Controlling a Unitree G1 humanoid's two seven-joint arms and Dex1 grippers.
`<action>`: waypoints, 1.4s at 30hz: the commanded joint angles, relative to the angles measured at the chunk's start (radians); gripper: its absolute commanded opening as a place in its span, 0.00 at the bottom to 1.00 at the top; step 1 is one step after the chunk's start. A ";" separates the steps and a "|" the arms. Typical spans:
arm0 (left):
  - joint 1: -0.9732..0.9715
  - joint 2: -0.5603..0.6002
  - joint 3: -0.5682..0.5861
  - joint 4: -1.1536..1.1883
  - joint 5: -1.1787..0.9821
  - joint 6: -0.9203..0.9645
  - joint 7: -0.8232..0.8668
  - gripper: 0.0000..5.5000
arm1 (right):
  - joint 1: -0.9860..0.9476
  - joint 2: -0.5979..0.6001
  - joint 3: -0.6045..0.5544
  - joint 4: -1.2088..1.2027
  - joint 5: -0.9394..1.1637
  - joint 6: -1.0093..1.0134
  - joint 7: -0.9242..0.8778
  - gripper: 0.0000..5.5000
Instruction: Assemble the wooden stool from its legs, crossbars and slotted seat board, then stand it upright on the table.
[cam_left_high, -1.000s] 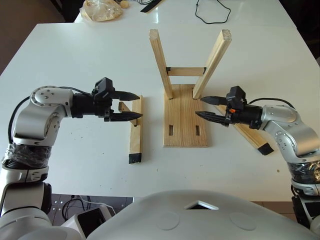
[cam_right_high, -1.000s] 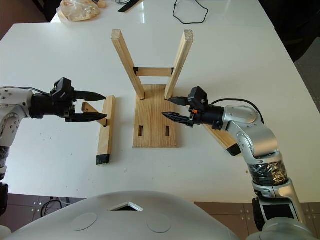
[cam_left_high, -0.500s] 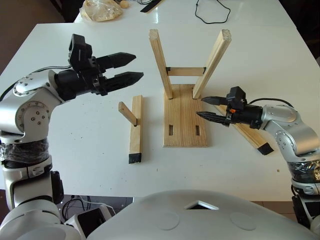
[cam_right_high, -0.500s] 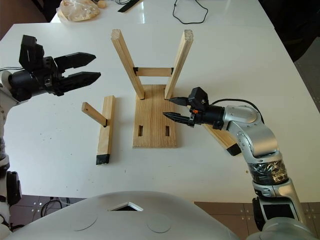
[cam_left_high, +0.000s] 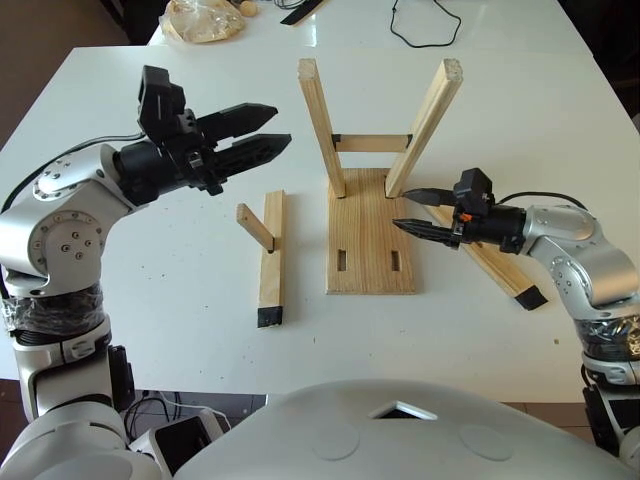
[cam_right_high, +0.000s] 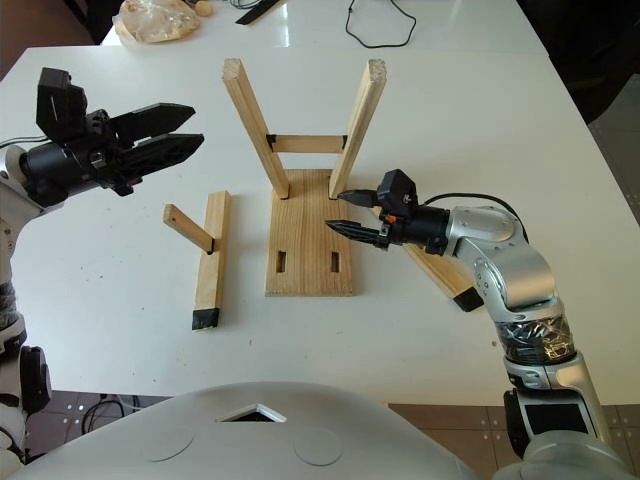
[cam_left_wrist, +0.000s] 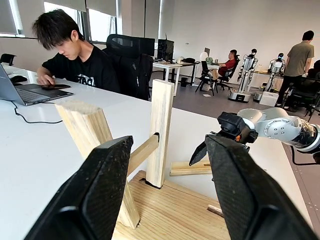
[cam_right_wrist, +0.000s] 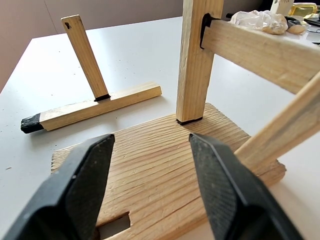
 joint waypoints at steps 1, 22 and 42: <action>0.176 -0.082 -0.099 0.100 0.108 -0.066 -0.004 0.49 | -0.026 -0.015 0.006 0.014 -0.010 0.000 0.019 0.50; 0.119 -0.044 -0.027 0.112 0.134 -0.127 0.007 0.49 | -0.018 -0.018 -0.002 0.017 -0.004 -0.004 0.017 0.50; -0.032 -0.027 0.087 0.203 0.110 -0.097 0.107 0.49 | 0.010 0.003 -0.010 0.003 -0.009 -0.016 -0.014 0.50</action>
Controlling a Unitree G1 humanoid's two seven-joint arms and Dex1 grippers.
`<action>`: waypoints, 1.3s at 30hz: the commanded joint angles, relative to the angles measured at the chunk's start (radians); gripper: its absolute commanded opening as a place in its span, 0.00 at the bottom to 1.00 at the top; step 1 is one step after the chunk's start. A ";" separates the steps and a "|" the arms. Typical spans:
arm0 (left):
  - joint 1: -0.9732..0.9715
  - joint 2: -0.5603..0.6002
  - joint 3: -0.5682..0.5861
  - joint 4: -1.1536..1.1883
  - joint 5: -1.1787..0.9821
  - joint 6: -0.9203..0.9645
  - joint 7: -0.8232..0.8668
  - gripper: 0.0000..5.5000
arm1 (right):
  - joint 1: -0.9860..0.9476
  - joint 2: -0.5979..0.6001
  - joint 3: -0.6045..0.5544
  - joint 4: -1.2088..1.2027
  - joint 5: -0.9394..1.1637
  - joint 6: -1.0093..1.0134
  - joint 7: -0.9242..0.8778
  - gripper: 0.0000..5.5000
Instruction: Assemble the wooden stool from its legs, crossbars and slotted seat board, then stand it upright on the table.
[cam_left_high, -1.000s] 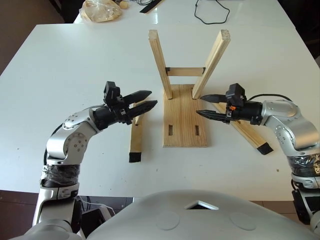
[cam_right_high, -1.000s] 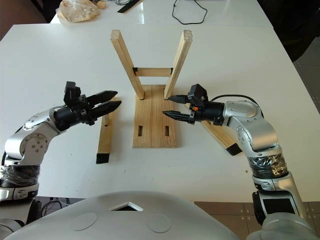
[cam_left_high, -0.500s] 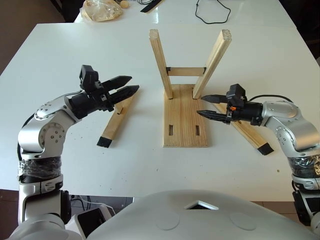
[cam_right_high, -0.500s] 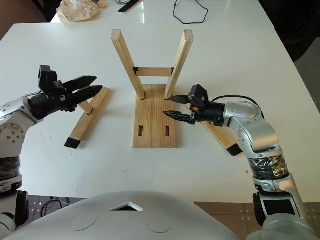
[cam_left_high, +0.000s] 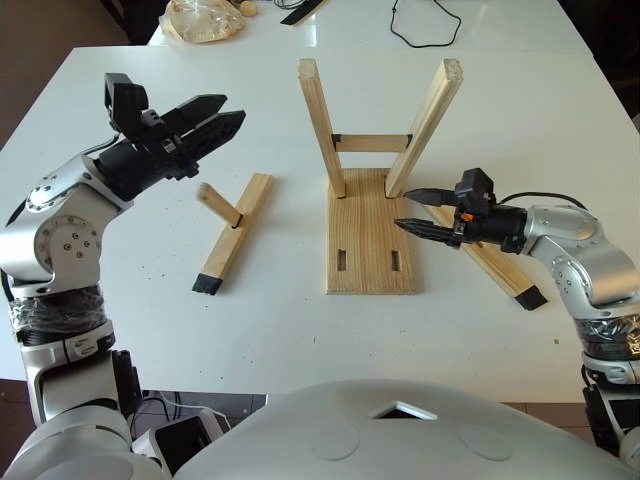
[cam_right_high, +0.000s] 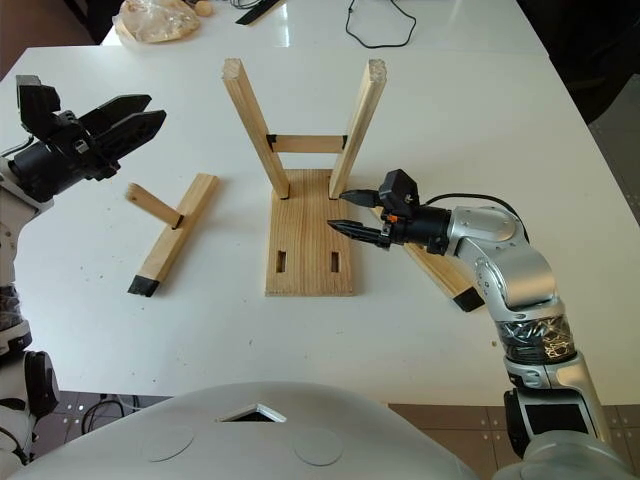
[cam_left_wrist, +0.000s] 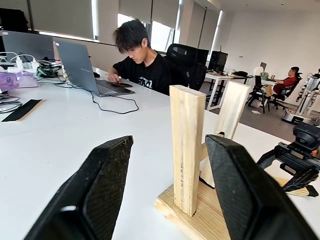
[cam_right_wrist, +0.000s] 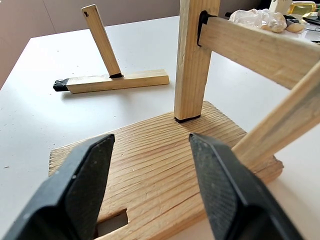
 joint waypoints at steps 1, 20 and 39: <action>-0.030 0.001 0.013 0.026 0.013 -0.004 0.021 0.49 | 0.008 0.002 -0.005 -0.010 -0.006 -0.009 -0.006 0.50; -0.009 -0.061 0.028 -0.011 0.006 0.000 0.099 0.49 | 0.016 0.009 -0.004 -0.015 -0.006 -0.021 -0.019 0.50; 0.028 -0.091 0.005 -0.055 0.027 0.012 0.154 0.49 | 0.012 0.008 -0.006 -0.013 -0.002 -0.016 -0.018 0.50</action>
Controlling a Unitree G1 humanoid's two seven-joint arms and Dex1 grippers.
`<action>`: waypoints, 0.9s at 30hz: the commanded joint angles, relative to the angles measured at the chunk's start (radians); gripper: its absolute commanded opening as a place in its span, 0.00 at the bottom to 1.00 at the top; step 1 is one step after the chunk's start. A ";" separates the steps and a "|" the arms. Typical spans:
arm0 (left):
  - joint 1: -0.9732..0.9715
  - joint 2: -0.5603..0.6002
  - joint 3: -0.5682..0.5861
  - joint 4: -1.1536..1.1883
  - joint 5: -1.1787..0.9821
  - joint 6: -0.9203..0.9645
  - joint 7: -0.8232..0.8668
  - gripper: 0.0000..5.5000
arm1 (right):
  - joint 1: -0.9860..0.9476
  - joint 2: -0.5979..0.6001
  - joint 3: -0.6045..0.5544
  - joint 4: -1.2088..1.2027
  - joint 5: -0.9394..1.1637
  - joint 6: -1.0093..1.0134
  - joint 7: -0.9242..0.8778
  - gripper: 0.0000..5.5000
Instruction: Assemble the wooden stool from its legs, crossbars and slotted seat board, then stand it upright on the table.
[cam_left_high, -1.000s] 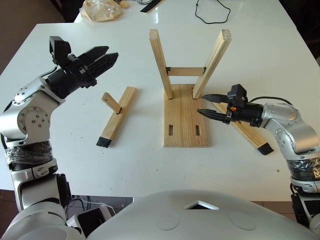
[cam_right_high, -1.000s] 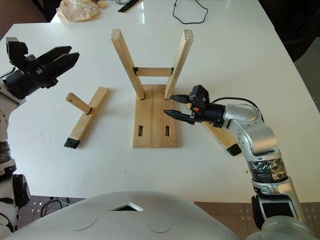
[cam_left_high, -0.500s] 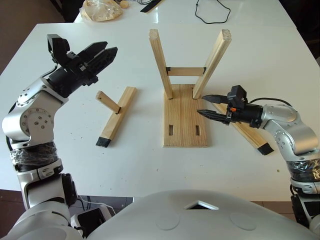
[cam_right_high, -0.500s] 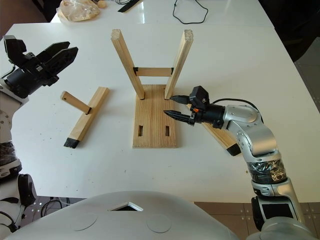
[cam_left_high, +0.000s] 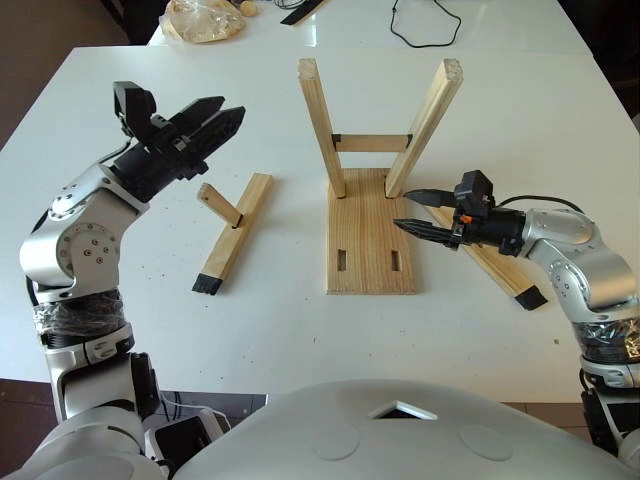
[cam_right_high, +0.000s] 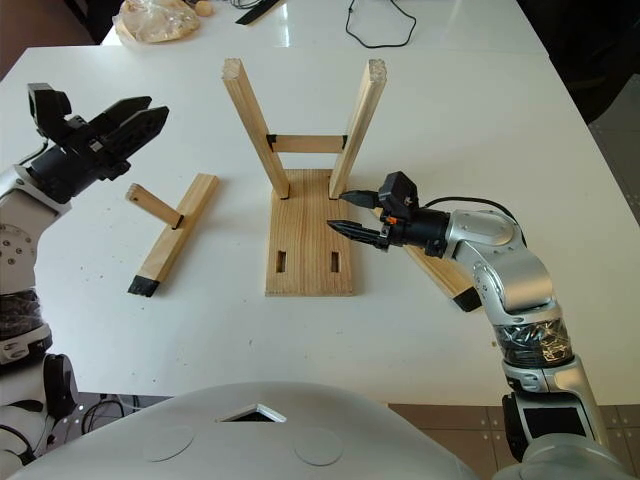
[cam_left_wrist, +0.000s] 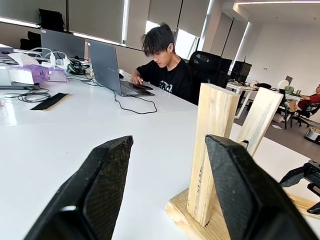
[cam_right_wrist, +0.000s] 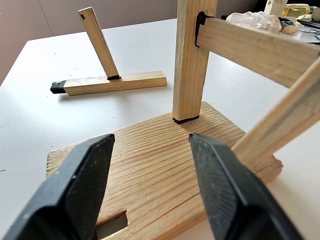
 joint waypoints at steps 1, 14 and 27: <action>0.004 0.001 0.003 -0.023 -0.002 0.015 0.022 0.49 | -0.007 -0.002 -0.006 -0.008 -0.001 0.002 0.000 0.50; -0.009 -0.006 0.006 -0.042 -0.013 0.016 0.048 0.49 | -0.016 -0.003 -0.008 -0.001 -0.003 0.000 0.003 0.50; -0.017 -0.012 0.014 -0.009 -0.001 -0.009 0.054 0.49 | -0.029 -0.003 -0.005 0.003 -0.003 0.004 0.005 0.50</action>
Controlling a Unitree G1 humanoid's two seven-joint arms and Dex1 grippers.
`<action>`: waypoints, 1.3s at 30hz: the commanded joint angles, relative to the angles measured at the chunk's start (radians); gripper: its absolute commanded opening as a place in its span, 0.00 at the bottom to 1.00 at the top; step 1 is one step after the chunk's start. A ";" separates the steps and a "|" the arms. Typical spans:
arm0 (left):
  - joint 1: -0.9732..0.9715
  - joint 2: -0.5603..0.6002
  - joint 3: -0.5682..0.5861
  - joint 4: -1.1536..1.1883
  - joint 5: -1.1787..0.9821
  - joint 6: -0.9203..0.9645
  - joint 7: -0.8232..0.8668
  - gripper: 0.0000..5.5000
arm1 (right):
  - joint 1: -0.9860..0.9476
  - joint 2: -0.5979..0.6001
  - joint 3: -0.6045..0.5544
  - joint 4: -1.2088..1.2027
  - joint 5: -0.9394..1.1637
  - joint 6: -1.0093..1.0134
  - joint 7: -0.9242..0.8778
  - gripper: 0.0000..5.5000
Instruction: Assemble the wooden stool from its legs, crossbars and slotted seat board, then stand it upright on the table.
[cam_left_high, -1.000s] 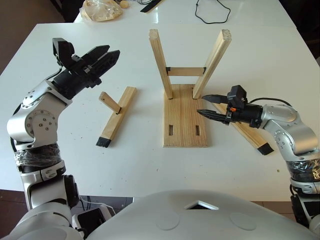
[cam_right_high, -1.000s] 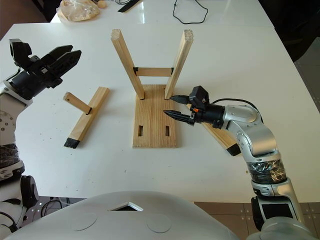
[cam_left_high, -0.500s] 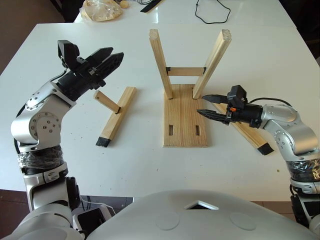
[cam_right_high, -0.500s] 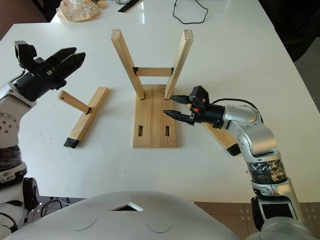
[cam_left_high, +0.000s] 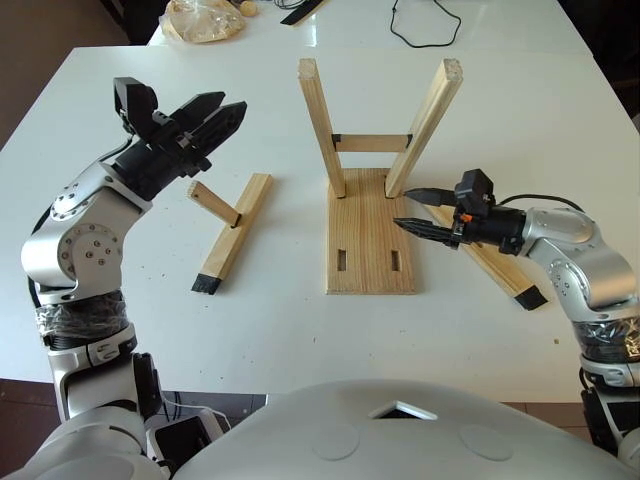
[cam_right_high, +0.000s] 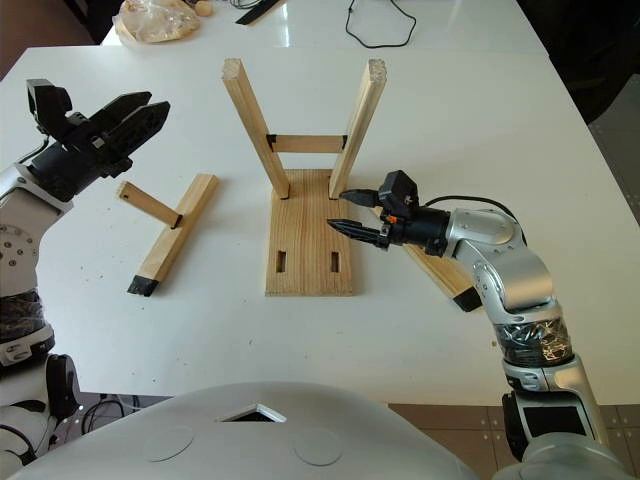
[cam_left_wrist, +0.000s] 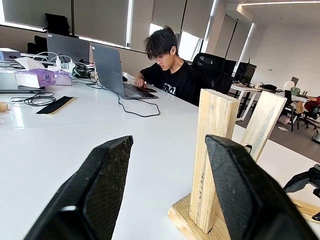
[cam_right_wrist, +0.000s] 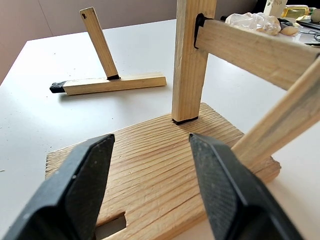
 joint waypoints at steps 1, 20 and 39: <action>-0.001 -0.007 0.000 0.034 0.022 -0.022 0.000 0.49 | -0.018 -0.002 -0.004 0.002 -0.003 0.004 0.002 0.50; -0.113 0.108 0.177 0.024 -0.111 0.027 0.041 0.49 | 0.030 0.002 -0.016 -0.034 0.007 0.008 -0.019 0.50; 0.671 0.286 0.123 -0.260 0.232 0.036 -0.261 0.72 | 0.331 0.017 -0.234 -0.301 0.101 0.057 -0.231 0.50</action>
